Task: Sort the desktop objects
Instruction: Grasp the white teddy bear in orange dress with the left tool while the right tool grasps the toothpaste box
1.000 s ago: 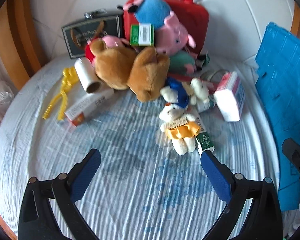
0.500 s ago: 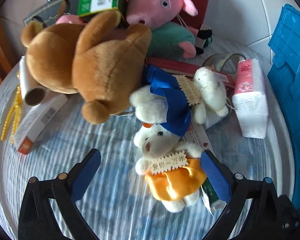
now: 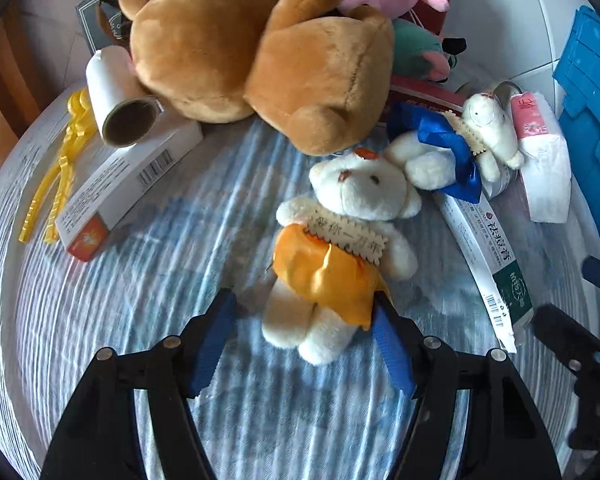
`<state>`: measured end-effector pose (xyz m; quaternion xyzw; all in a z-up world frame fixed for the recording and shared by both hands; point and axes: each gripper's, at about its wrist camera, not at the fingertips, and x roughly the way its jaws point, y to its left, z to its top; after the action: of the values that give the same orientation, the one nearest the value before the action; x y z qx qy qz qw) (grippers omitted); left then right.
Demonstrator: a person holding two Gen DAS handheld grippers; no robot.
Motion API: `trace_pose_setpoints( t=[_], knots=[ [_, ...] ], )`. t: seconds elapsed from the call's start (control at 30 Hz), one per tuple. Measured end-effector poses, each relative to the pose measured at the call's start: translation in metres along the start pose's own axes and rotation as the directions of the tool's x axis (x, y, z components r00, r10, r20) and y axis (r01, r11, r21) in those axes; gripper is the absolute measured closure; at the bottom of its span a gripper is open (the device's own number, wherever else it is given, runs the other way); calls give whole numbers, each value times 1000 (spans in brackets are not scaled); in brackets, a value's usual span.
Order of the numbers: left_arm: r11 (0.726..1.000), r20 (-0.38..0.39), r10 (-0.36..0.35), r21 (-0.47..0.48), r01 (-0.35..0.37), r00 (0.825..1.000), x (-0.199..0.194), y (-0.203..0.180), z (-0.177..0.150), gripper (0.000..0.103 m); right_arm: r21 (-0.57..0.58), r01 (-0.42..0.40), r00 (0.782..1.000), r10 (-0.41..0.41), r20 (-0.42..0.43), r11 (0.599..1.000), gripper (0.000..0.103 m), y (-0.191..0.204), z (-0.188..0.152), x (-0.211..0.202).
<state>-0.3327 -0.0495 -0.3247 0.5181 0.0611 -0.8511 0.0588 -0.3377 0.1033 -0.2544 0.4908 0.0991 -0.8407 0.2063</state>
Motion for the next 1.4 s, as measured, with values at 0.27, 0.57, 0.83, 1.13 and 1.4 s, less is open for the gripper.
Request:
trace_pose_setpoints(
  t=[0.27,0.57,0.83,1.13,1.4],
  knots=[
    [999,52,-28,37,26,998,-7,-9,21,35,-14,-6,999,6,-36,1000,0,10,13,22],
    [996,41,-81,47,79,996,7,-22,22,47,6,1,997,0,-74,1000,0,3,18,34],
    [997,28,-70,26,70,997,-13,-2,-13,59,-25,-10,998,9,-58,1000,24,7,18,29],
    [999,0,-49,-10,49,999,-22,11,-29,56,-42,-37,997,34,-73,998,26,13,27,35],
    [996,-16,-89,12,89,996,-23,-1,-40,66,-92,1,995,-10,-104,996,55,22,28,46]
  ],
)
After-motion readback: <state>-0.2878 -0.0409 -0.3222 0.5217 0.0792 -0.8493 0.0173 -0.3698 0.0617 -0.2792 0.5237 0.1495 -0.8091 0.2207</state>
